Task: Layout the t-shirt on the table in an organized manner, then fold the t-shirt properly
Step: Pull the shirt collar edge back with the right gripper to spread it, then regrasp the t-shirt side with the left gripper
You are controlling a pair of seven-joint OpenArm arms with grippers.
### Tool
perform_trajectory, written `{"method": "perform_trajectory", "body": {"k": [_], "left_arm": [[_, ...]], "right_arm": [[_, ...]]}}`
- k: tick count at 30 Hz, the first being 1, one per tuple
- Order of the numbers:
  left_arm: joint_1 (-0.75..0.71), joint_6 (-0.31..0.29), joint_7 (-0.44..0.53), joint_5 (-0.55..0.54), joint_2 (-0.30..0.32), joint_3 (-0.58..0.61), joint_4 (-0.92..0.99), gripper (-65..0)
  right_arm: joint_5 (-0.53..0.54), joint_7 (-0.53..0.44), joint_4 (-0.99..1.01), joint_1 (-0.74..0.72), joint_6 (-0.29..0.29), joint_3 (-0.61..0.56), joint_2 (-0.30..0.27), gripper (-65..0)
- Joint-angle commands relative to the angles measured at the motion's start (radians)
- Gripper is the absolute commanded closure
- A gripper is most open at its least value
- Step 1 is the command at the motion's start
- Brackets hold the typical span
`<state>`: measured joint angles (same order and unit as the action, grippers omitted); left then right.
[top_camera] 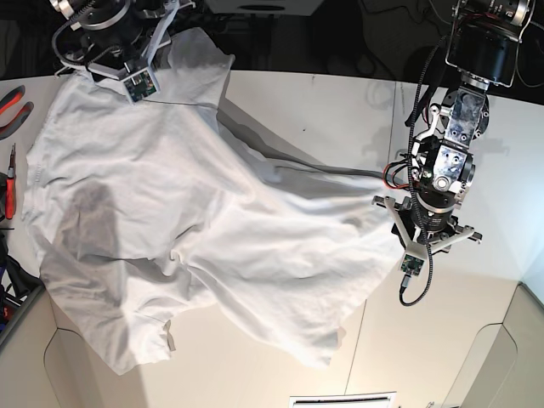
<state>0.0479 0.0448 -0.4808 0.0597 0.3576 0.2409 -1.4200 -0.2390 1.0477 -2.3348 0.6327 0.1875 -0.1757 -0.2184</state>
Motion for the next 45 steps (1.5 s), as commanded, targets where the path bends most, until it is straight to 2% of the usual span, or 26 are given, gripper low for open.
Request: {"method": "perform_trajectory", "body": {"k": [1,5,12,30,33,36,39,40,45], "left_arm": [[0.021,0.011,0.021,0.008,0.009,-0.006,-0.016,-20.4],[0.022,0.011,0.021,0.008,0.008,-0.006,-0.016,-20.4],[0.022,0.011,0.021,0.008,0.008,-0.006,-0.016,-20.4],[0.021,0.011,0.021,0.008,0.008,-0.006,-0.016,-20.4],[0.021,0.011,0.021,0.008,0.008,-0.006,-0.016,-20.4],[0.022,0.011,0.021,0.008,0.008,-0.006,-0.016,-20.4],[0.022,0.007,0.026,0.008,0.008,-0.006,-0.016,-20.4],[0.022,-0.014,0.033,0.008,0.008,-0.006,-0.016,-20.4],[0.034,-0.144,0.119,-0.071,0.006,-0.006,-0.016,-20.4]], "right_arm": [[-0.004,-0.024,-0.021,-0.013,-0.002,0.003,-0.003,-20.0],[-0.004,-0.056,-0.021,-0.076,-0.026,0.003,-0.003,-20.0],[-0.004,-0.084,-0.021,-0.143,-0.027,0.003,-0.003,-20.0],[-0.007,-0.111,-0.021,-0.148,-0.027,0.004,-0.003,-20.0],[-0.018,-0.140,-0.021,-0.148,-0.033,0.017,-0.003,-19.9],[-0.023,-0.184,-0.021,-0.168,-0.095,0.064,-0.003,-14.9],[-0.023,-0.185,0.020,-0.235,-0.123,0.129,-0.003,-4.2],[-0.023,-0.189,0.068,-0.263,-0.126,0.149,-0.003,0.0],[-0.022,-0.215,0.365,-0.417,-0.126,0.205,-0.003,0.0]]}}
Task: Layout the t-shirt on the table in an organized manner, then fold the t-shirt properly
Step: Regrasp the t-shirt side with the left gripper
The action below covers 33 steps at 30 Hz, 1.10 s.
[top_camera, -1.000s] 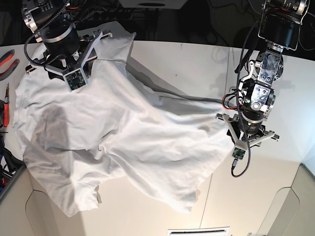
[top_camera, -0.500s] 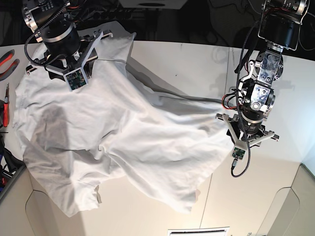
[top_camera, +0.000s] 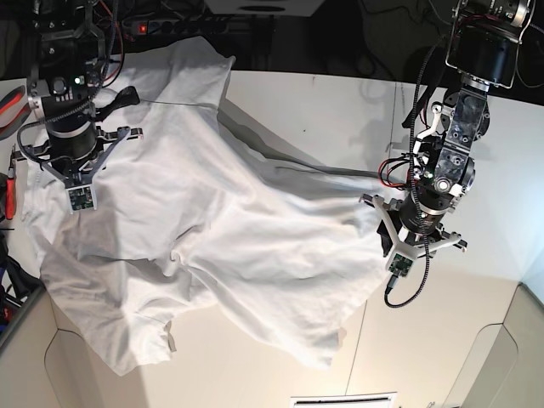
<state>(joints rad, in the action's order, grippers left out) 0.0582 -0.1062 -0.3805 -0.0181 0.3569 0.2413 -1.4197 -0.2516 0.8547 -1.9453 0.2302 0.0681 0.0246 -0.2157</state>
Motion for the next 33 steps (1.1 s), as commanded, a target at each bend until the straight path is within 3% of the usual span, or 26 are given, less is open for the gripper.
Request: {"method": "perform_trajectory", "body": {"k": [1,4,8,16,19,22,24,29,31,33], "left_arm": [[0.037,-0.009,0.022,-0.007,0.003,-0.006,-0.017,-20.4],[0.103,-0.050,0.018,-0.041,-0.017,-0.006,-0.003,-19.0],[0.221,-0.107,0.013,-0.140,-0.063,-0.006,0.091,0.0],[0.419,-0.312,0.030,-0.343,-0.202,-0.006,0.515,0.0],[0.438,-0.392,0.076,-0.342,-0.249,-0.006,0.623,0.0],[0.440,-0.403,0.116,-0.270,-0.262,-0.006,0.661,0.0],[0.440,-0.365,0.128,-0.202,-0.253,-0.006,0.668,0.0],[0.440,-0.046,0.126,-0.111,-0.179,-0.006,0.677,0.0],[0.439,0.049,0.126,-0.111,-0.136,-0.006,0.689,0.0],[0.433,0.107,0.122,-0.111,-0.092,-0.006,0.700,0.0]], "right_arm": [[-0.010,-0.022,0.036,-0.045,-0.006,0.005,-0.005,0.0],[0.014,-0.022,0.206,-0.130,-0.006,0.005,-0.005,0.0],[0.031,-0.025,0.399,-0.221,-0.006,0.005,-0.005,0.0],[0.031,-0.021,0.560,-0.285,-0.024,0.005,-0.005,0.0],[0.031,-0.021,0.560,-0.286,-0.024,0.005,-0.005,0.0],[0.029,-0.013,0.560,-0.285,-0.024,0.005,-0.005,0.0],[0.018,-0.005,0.560,-0.285,-0.025,0.006,-0.005,0.0],[-0.011,0.006,0.560,-0.285,-0.047,0.008,-0.005,0.0],[-0.011,0.006,0.560,-0.285,-0.047,0.008,-0.005,0.0],[-0.011,0.006,0.560,-0.285,-0.047,0.008,-0.005,0.0]]}}
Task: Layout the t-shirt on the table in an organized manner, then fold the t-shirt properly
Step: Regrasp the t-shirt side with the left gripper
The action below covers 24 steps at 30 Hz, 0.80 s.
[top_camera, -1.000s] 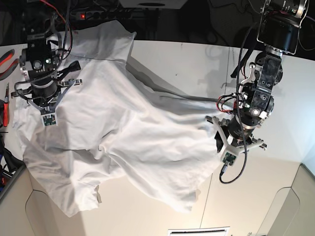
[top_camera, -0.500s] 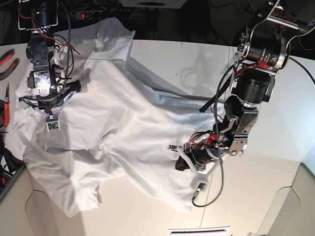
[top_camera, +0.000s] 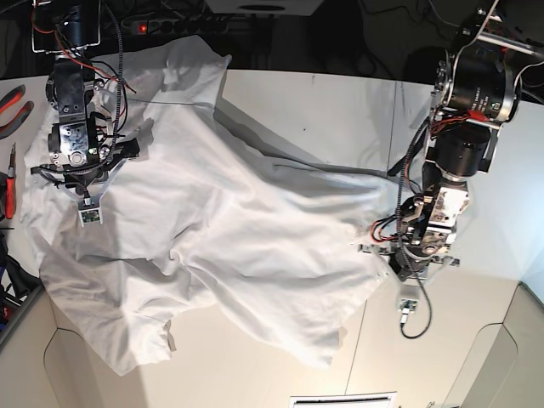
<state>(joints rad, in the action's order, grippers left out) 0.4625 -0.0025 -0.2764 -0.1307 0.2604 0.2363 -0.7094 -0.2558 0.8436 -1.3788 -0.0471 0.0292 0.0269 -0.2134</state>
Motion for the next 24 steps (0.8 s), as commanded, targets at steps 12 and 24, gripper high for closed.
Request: {"method": "perform_trajectory", "body": {"k": [12,24], "left_arm": [[-0.038,-0.252,0.222,-0.080,0.097,-0.002,-0.050,0.0],[-0.016,-0.663,0.252,0.013,-0.105,-0.001,-0.058,0.0]], "right_arm": [[0.017,0.017,-0.006,-0.008,-0.006,0.006,0.000,0.0],[0.017,0.021,-0.006,-0.008,-0.006,0.006,0.000,0.0]]}}
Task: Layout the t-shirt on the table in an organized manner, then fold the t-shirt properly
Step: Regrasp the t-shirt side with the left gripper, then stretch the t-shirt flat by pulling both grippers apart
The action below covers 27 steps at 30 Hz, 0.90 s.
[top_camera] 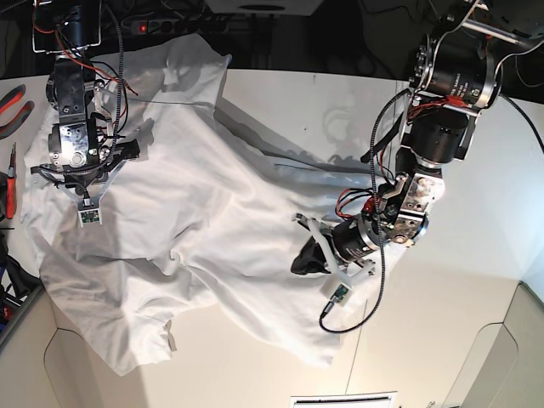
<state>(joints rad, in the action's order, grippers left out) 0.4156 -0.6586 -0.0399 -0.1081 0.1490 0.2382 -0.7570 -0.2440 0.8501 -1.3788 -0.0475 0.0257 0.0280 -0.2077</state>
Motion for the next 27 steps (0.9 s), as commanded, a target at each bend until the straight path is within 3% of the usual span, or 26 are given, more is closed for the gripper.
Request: {"method": "perform_trajectory", "body": {"k": [1,3,9,16,19,27], "left_arm": [[0.030,-0.006,0.011,0.003,0.000,-0.003,-0.005,0.0],[0.030,0.047,0.000,0.021,-0.005,-0.002,0.010,0.0],[0.030,0.386,-0.048,0.023,0.033,-0.001,0.081,0.0],[-0.011,0.585,-0.102,0.023,0.119,-0.001,0.126,0.0],[-0.050,0.629,-0.110,0.022,0.137,-0.002,0.126,0.0],[-0.164,0.632,-0.122,-0.023,0.131,-0.002,0.068,0.0]], "right_arm": [[0.005,0.014,-0.006,-0.007,-0.003,0.005,-0.005,0.0],[0.005,0.016,-0.006,-0.007,-0.003,0.005,-0.005,0.0],[0.000,0.025,-0.006,-0.007,-0.003,0.005,-0.006,0.0],[0.001,0.024,-0.006,-0.008,-0.003,0.005,-0.006,0.0],[0.002,0.021,-0.006,-0.008,-0.003,0.005,-0.005,0.0],[0.027,-0.014,-0.025,-0.013,-0.004,0.005,-0.005,0.0]]}}
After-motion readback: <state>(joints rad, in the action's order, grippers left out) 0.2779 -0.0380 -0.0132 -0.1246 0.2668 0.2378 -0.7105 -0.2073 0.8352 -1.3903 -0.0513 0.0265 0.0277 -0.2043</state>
